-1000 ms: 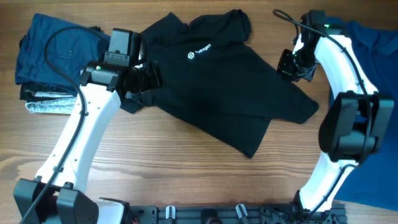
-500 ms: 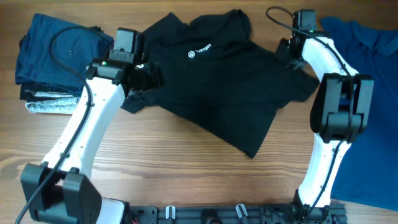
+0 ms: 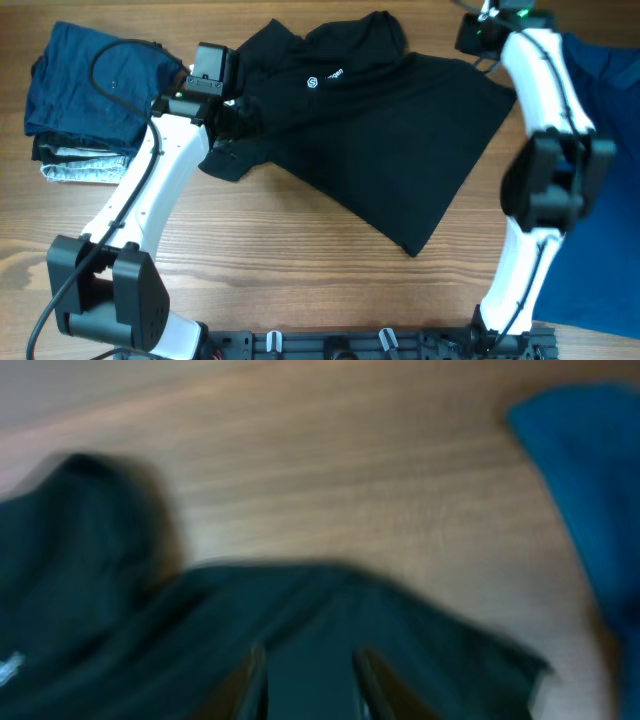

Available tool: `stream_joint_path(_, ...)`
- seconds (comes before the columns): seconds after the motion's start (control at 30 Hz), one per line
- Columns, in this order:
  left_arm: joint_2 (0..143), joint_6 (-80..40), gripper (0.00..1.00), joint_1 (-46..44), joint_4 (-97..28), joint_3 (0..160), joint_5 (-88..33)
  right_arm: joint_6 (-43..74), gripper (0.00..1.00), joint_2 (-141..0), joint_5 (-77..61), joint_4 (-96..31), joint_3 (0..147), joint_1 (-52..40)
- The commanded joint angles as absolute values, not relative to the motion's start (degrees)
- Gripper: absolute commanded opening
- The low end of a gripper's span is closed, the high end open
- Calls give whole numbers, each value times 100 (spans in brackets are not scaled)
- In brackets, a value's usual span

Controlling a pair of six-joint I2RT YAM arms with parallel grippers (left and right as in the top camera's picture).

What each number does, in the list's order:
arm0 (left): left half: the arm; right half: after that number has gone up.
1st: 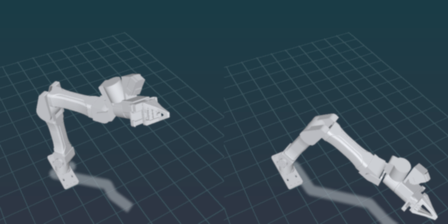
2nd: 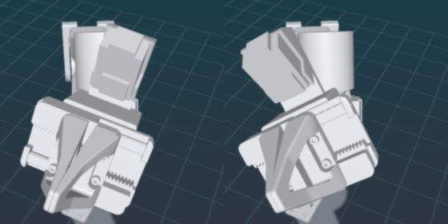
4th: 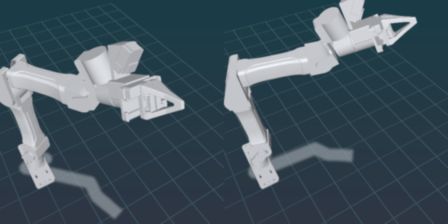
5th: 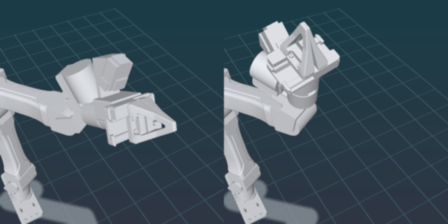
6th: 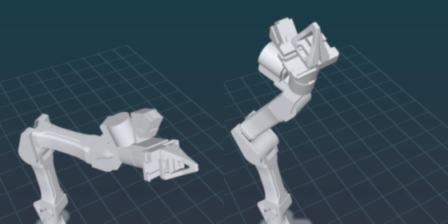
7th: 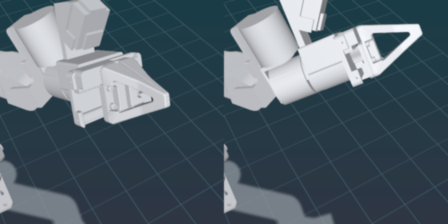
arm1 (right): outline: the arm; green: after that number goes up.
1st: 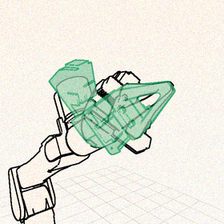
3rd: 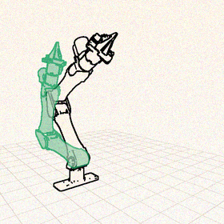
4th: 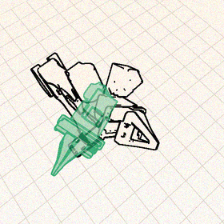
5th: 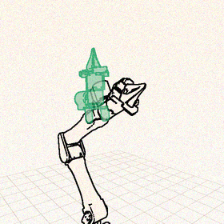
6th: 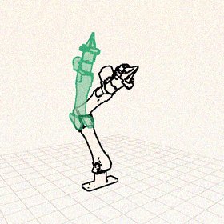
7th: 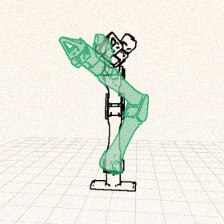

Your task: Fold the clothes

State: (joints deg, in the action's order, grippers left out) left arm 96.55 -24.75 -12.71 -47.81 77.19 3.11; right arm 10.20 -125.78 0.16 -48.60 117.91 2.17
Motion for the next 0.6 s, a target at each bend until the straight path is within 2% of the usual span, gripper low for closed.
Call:
stream_joint_path(0.0,9688,-2488,70,-1192,-4746,7693,974,1444,16,-11207,-1306,-6508,12079,202)
stream_joint_path(0.07,9688,-2491,67,-1076,-4657,7693,972,1509,4,-11000,-1485,-8020,12073,115)
stream_joint_path(0.13,9730,-2493,67,-954,-4530,7693,969,1498,4,-11021,-1468,-8917,11730,-93)
stream_joint_path(0.17,9791,-2493,67,-906,-4471,7693,956,1507,4,-11021,-1468,-8921,11312,-270)
stream_joint_path(0.27,10047,-2491,69,-871,-4423,7693,884,1776,4,-11021,-1470,-8348,9922,-814)
stream_joint_path(0.4,10466,-2491,71,-873,-4296,7693,744,2471,4,-11021,-1564,-6849,7983,-1343)
stream_joint_path(0.5,10600,-2488,71,-878,-4187,7693,626,2399,4,-11021,-2222,-5752,6901,-1586)
stream_joint_path(0.57,10667,-2488,61,-878,-4086,7693,624,2620,4,-11021,-2248,-5131,6278,-1737)
